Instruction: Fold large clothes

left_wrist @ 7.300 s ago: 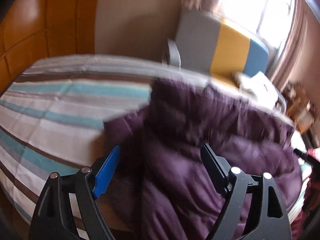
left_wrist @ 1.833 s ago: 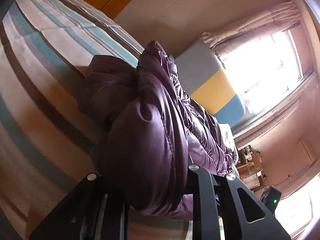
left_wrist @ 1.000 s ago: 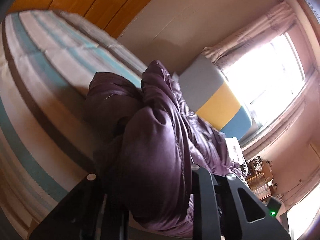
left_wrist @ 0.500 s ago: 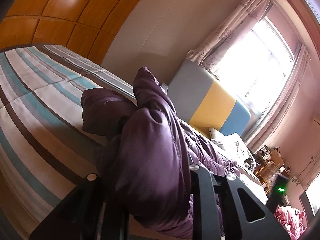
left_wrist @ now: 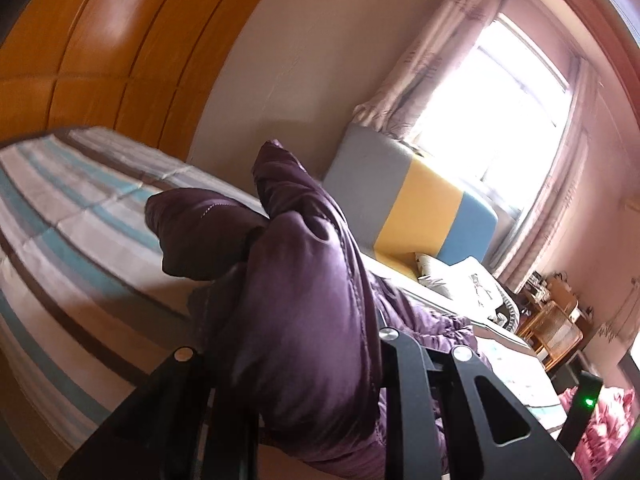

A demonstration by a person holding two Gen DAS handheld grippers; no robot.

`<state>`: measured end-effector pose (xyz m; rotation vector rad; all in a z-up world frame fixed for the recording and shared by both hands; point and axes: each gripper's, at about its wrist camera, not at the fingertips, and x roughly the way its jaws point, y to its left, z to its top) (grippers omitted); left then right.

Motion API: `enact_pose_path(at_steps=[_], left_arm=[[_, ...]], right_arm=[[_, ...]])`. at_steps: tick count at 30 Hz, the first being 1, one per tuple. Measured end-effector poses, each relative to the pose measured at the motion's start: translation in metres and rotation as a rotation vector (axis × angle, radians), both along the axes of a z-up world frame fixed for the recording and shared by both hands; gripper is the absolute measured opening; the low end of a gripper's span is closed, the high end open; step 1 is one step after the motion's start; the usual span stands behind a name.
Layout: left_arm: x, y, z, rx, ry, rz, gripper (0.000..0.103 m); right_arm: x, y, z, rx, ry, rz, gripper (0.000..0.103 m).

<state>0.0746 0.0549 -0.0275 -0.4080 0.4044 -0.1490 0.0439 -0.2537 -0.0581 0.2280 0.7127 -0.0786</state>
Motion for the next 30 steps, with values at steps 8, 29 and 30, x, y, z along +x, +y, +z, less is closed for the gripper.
enact_pose_path(at_steps=[8, 29, 30], left_arm=[[-0.008, -0.054, 0.033, 0.162, -0.083, -0.062, 0.020], [-0.010, -0.202, 0.039, 0.363, -0.054, -0.367, 0.026], [-0.010, -0.209, 0.036, 0.375, -0.044, -0.382, 0.026]], right_arm=[[-0.021, -0.050, 0.000, 0.059, -0.007, -0.135, 0.001], [-0.048, -0.127, 0.001, 0.134, -0.002, -0.360, 0.001], [-0.049, -0.129, 0.001, 0.139, -0.004, -0.369, 0.001]])
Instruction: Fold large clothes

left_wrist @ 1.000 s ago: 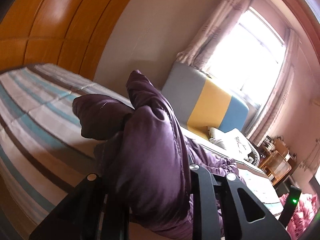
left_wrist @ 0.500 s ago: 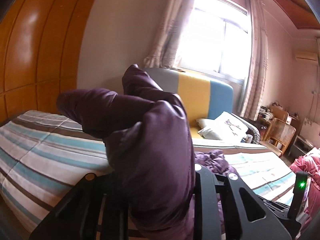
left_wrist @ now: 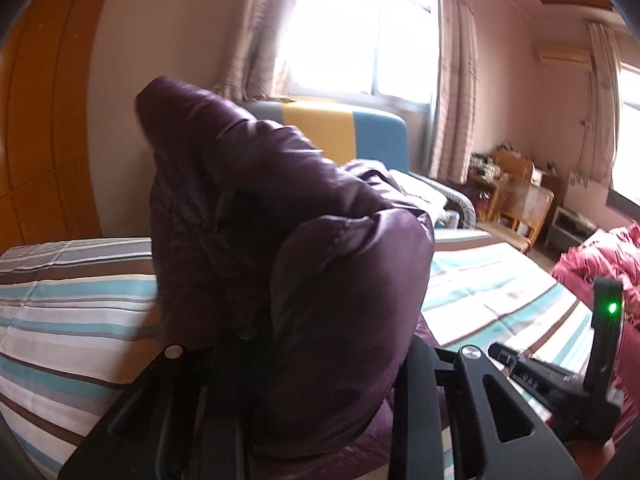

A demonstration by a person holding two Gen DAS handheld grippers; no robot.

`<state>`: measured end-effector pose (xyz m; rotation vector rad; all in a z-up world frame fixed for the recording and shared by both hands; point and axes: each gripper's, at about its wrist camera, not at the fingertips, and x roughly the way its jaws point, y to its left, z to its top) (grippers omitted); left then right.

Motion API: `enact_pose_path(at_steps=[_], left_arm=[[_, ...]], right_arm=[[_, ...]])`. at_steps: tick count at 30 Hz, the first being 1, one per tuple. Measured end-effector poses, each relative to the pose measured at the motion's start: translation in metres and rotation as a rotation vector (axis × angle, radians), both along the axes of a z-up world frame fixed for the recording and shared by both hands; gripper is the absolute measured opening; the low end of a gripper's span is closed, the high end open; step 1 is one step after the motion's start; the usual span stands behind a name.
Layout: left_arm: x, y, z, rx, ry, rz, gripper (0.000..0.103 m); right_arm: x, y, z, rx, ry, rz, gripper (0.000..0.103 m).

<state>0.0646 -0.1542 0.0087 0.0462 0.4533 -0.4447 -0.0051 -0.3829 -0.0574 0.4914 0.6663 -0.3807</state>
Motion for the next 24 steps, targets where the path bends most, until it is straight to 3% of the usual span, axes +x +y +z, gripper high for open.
enact_pose_path(at_steps=[10, 14, 19, 21, 22, 23, 24], left_arm=[[0.001, -0.037, -0.041, 0.149, 0.088, -0.129, 0.029], [-0.012, -0.049, -0.058, 0.226, 0.079, -0.166, 0.030], [-0.016, -0.052, -0.061, 0.242, 0.061, -0.193, 0.037], [-0.019, -0.047, -0.055, 0.211, 0.074, -0.205, 0.044], [-0.022, -0.041, -0.050, 0.178, 0.084, -0.218, 0.059], [-0.026, -0.034, -0.043, 0.124, 0.097, -0.246, 0.081], [-0.029, -0.028, -0.036, 0.075, 0.101, -0.265, 0.089]], right_arm=[[-0.005, -0.026, -0.012, 0.033, 0.035, -0.058, 0.001], [-0.004, -0.026, -0.013, 0.035, 0.037, -0.061, 0.001], [-0.006, -0.029, -0.014, 0.040, 0.039, -0.070, 0.001], [-0.006, -0.029, -0.013, 0.038, 0.037, -0.071, 0.001], [-0.006, -0.028, -0.012, 0.035, 0.037, -0.070, 0.001], [-0.006, -0.028, -0.012, 0.033, 0.036, -0.069, 0.001], [-0.007, -0.027, -0.011, 0.031, 0.034, -0.067, 0.001]])
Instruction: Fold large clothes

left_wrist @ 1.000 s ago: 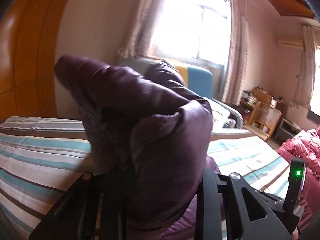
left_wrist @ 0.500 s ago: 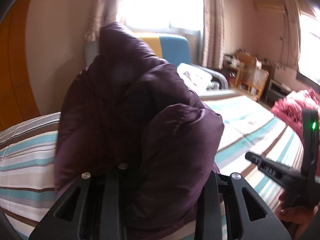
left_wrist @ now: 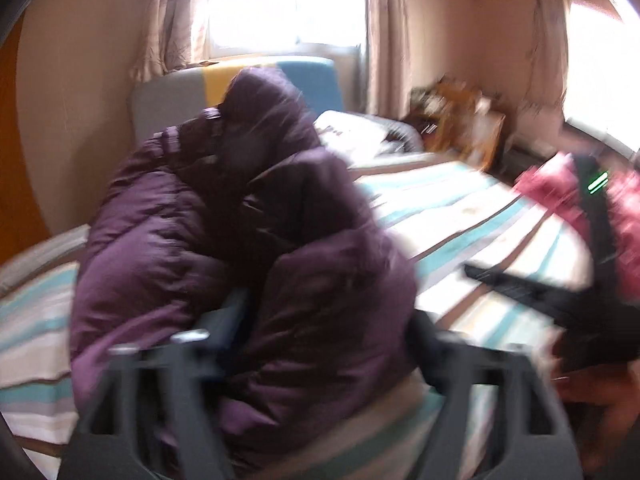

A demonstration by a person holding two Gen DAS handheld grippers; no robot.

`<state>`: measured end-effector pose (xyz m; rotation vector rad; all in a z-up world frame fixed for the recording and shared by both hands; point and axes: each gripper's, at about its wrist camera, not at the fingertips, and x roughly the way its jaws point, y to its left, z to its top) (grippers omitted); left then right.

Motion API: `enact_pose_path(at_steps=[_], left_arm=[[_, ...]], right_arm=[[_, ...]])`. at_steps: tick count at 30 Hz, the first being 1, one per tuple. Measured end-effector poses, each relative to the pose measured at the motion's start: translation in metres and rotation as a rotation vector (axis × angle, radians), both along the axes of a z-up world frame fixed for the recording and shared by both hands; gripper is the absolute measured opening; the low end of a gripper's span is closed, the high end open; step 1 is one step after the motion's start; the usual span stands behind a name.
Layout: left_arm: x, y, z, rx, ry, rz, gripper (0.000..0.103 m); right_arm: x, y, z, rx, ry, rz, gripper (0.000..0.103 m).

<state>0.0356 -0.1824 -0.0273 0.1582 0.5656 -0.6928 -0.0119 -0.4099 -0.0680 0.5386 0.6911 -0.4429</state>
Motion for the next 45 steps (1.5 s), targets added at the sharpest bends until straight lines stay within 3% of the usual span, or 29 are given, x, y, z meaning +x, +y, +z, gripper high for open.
enact_pose_path(at_steps=[2, 6, 11, 16, 20, 24, 35, 43, 45], left_arm=[[-0.013, 0.017, 0.015, -0.106, 0.027, -0.038, 0.090], [-0.025, 0.048, 0.037, -0.202, 0.011, -0.032, 0.090], [0.001, 0.110, 0.052, -0.316, 0.016, 0.165, 0.090], [0.044, 0.147, 0.034, -0.320, 0.109, 0.381, 0.088], [0.063, 0.160, 0.013, -0.262, 0.154, 0.472, 0.077], [0.083, 0.137, -0.003, -0.204, 0.209, 0.440, 0.071], [0.091, 0.102, -0.008, -0.175, 0.208, 0.368, 0.070], [0.087, 0.109, -0.005, -0.192, 0.207, 0.367, 0.071], [0.085, 0.119, -0.001, -0.206, 0.173, 0.412, 0.072]], right_arm=[[0.000, 0.001, 0.001, -0.005, 0.000, 0.003, 0.001], [-0.001, 0.004, 0.005, -0.012, -0.001, 0.014, 0.001], [0.000, 0.010, 0.009, -0.024, -0.005, 0.028, 0.001], [0.002, 0.017, 0.009, -0.033, 0.001, 0.049, 0.001], [0.005, 0.020, 0.013, -0.037, 0.003, 0.063, 0.001], [0.011, 0.027, 0.031, -0.045, -0.037, 0.093, 0.001], [0.050, 0.076, 0.107, -0.163, -0.173, 0.296, 0.001], [0.083, 0.114, 0.117, -0.227, -0.140, 0.425, 0.001], [0.091, 0.118, 0.113, -0.235, -0.117, 0.434, 0.001]])
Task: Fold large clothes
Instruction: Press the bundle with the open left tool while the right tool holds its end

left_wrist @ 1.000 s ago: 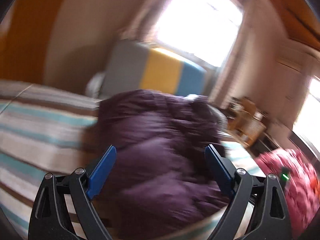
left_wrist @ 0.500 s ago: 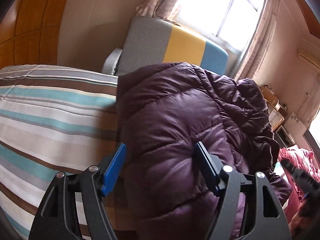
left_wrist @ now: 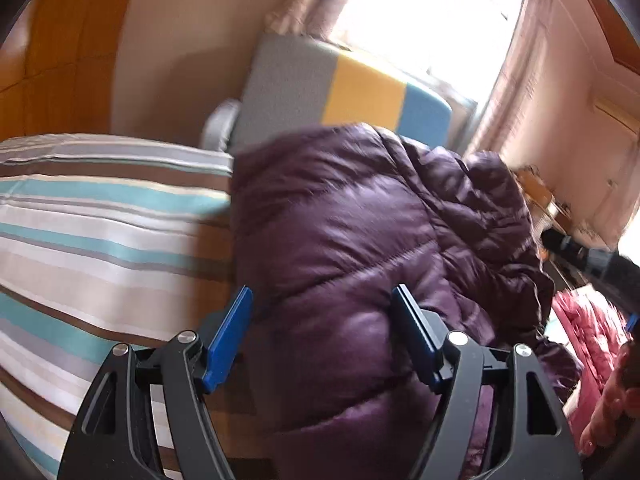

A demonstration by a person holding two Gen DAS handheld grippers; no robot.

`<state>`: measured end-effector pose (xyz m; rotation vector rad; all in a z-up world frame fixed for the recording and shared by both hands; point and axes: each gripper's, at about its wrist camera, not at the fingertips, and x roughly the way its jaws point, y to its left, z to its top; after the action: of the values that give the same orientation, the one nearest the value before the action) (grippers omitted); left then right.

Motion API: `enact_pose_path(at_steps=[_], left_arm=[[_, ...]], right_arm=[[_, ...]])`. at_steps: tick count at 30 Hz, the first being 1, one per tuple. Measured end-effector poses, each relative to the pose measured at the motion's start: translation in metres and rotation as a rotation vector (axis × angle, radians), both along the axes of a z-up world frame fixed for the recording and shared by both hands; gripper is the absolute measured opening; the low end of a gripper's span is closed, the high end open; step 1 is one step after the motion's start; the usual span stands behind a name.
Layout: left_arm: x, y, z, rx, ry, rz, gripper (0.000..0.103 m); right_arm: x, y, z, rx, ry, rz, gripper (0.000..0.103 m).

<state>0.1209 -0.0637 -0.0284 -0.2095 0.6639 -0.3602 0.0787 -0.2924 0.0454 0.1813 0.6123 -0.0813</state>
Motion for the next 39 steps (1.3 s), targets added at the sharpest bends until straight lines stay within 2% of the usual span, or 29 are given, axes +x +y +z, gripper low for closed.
enact_pose_path(at_steps=[4, 7, 10, 16, 21, 24, 26, 28, 32, 35, 39], left_arm=[[0.008, 0.022, 0.002, -0.009, -0.012, 0.109, 0.071], [0.021, 0.031, -0.007, -0.018, 0.038, 0.136, 0.070], [0.032, 0.022, -0.015, -0.015, 0.084, 0.085, 0.070], [0.035, -0.018, -0.012, 0.024, 0.052, -0.031, 0.063], [0.031, -0.060, -0.010, 0.139, 0.007, -0.121, 0.064], [0.024, -0.073, -0.012, 0.190, -0.024, -0.139, 0.065], [0.019, -0.079, -0.013, 0.229, -0.045, -0.148, 0.065], [0.015, -0.082, -0.012, 0.255, -0.057, -0.150, 0.065], [0.013, -0.074, -0.007, 0.230, -0.038, -0.153, 0.065], [0.008, -0.073, -0.006, 0.221, -0.040, -0.149, 0.065], [0.005, -0.079, -0.006, 0.224, -0.038, -0.142, 0.065]], right_arm=[[0.008, 0.000, -0.009, 0.001, 0.024, 0.011, 0.001], [0.011, -0.002, -0.015, -0.001, 0.043, 0.007, 0.001], [0.014, -0.005, -0.024, -0.015, 0.067, -0.005, 0.001], [0.012, -0.030, -0.053, 0.002, 0.135, -0.075, 0.001], [0.000, -0.050, -0.080, 0.029, 0.169, -0.133, 0.001], [-0.001, -0.061, -0.107, 0.076, 0.195, -0.143, 0.001], [-0.003, -0.062, -0.115, 0.073, 0.195, -0.145, 0.001], [-0.006, -0.062, -0.113, 0.081, 0.187, -0.142, 0.001], [-0.029, -0.074, -0.087, 0.181, 0.102, -0.160, 0.001], [-0.035, -0.073, -0.061, 0.153, 0.049, -0.156, 0.001], [-0.006, -0.061, -0.033, 0.099, 0.028, -0.107, 0.001]])
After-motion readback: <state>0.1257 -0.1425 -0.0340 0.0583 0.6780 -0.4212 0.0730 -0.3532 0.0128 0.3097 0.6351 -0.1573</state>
